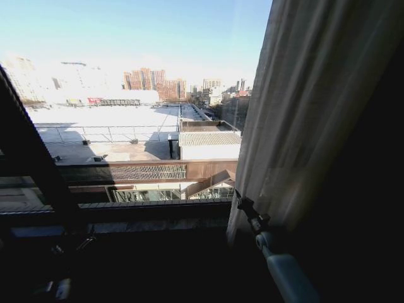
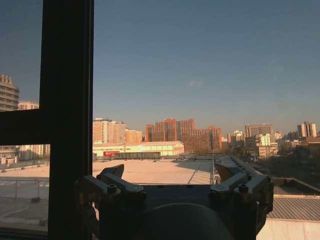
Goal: Open the curtains by pulling them apart, changing their state from closed to fully open.
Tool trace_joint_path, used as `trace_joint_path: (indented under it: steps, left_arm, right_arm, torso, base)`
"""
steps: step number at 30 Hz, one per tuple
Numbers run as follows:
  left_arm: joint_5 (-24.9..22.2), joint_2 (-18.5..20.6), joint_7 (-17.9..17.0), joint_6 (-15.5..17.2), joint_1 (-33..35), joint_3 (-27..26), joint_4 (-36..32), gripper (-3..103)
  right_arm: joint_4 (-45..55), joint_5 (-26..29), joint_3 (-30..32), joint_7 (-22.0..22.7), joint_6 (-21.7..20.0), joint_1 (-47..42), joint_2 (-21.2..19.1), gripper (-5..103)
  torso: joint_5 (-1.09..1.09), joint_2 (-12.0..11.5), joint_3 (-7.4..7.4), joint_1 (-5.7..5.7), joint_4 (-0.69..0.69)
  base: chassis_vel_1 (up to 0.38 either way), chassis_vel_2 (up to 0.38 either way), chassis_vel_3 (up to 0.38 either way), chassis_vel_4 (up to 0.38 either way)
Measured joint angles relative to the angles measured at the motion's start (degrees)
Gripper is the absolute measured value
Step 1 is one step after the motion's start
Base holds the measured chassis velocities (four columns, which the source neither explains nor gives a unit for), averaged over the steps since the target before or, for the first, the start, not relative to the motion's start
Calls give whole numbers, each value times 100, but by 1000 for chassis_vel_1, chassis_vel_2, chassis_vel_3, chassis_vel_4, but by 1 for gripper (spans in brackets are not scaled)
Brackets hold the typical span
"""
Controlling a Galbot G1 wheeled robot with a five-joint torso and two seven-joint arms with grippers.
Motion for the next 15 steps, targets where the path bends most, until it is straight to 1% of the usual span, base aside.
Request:
trace_joint_path:
  steps: [3,8,15]
  left_arm:
    - [0,0,0,0,0,0,0,100]
    - [0,0,0,0,0,0,0,100]
    - [0,0,0,0,0,-1,0,100]
  right_arm:
    - [-3,48,53,-91,-19,-14,-28,0]
    - [-3,130,106,-81,-88,-24,-68,0]
    - [-20,141,163,-64,-101,-34,-94,0]
  torso:
    - [0,0,0,0,0]
    - [0,0,0,0,0]
    - [0,0,0,0,1]
  base:
    - [0,0,0,0]
    - [0,0,0,0]
    - [-68,-67,80,57]
